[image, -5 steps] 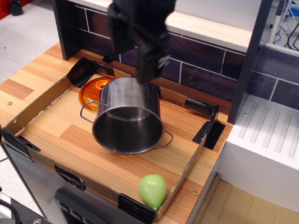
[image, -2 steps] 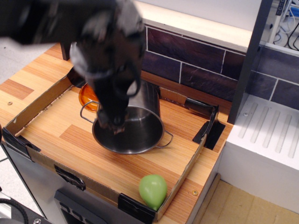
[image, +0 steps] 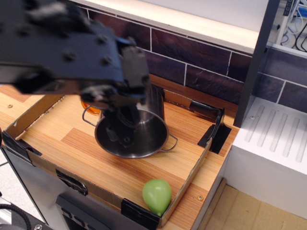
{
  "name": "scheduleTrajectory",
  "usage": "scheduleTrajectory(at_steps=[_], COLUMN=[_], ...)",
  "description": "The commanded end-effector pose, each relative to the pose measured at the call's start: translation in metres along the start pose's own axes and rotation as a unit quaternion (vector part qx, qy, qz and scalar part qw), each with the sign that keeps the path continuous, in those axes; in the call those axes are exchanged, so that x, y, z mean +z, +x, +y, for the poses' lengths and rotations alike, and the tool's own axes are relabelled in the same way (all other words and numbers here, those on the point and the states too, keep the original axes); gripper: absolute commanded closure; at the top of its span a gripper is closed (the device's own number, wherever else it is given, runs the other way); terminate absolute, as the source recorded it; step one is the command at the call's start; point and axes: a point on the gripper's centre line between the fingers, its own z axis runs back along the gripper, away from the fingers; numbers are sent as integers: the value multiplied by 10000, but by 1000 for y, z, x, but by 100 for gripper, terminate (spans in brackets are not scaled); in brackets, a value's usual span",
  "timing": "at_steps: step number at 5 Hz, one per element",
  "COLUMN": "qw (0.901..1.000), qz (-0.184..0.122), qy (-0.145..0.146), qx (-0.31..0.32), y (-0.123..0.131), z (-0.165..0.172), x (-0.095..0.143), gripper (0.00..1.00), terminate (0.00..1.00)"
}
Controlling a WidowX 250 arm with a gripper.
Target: Upright metal pot
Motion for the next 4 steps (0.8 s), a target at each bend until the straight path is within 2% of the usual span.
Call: scheduleTrajectory(at_steps=[1,4], qw=[9987,9960], qz=[14,253], qy=[23,184], qx=[503,841], y=[7,3], z=[9,13], x=[-18,-32], gripper=[0,0], terminate=[0,0])
